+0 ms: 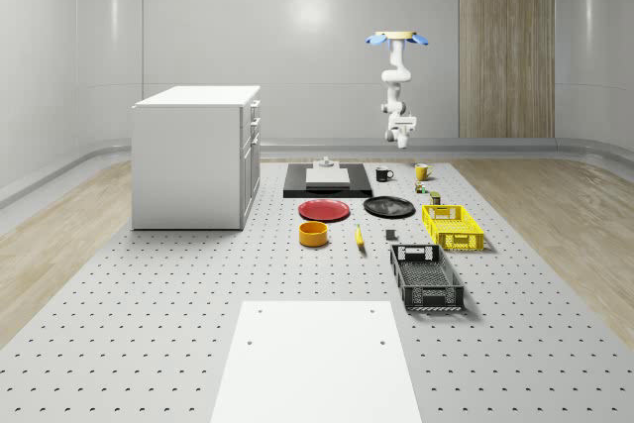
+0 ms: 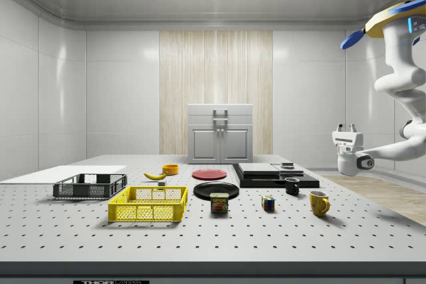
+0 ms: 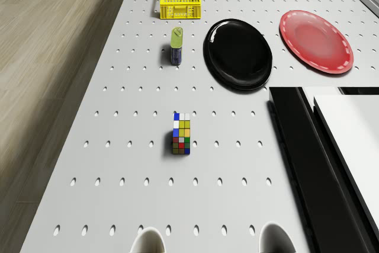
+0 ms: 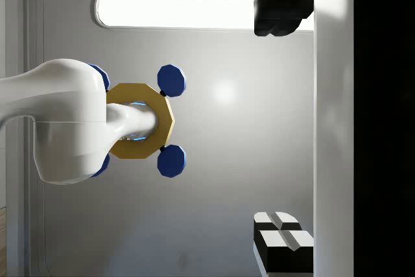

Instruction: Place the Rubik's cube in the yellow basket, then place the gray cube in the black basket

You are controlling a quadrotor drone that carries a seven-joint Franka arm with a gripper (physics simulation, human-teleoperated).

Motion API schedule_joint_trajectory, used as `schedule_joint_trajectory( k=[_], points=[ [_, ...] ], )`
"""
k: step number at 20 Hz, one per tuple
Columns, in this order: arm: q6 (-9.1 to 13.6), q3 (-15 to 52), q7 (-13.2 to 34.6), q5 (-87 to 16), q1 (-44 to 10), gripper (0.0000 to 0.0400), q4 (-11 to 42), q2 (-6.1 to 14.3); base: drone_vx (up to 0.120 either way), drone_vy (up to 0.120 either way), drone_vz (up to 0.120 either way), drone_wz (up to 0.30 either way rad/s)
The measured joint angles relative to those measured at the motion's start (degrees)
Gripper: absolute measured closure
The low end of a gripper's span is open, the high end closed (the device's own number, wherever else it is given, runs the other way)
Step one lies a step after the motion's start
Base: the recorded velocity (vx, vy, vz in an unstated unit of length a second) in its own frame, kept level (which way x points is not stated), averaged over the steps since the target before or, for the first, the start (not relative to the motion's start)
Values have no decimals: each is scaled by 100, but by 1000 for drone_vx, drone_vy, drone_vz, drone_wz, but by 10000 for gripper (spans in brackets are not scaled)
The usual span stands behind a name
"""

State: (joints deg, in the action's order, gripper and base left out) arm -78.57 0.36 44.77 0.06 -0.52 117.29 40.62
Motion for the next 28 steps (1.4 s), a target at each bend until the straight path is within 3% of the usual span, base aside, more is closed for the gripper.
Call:
schedule_joint_trajectory(
  k=[7, 12, 19, 28],
  points=[
    [-30, 21, 2, -27, -8, 0, 20, 21, 120, 17, 0, 0],
    [-52, 61, 9, -82, -21, 0, 35, 36, 120, 112, 0, 0],
    [-84, 215, 37, -298, -69, 0, 62, 59, 120, 0, 0, 0],
    [-144, 995, 186, -1398, -312, 0, 215, 117, 120, 0, 0, 0]
  ],
)
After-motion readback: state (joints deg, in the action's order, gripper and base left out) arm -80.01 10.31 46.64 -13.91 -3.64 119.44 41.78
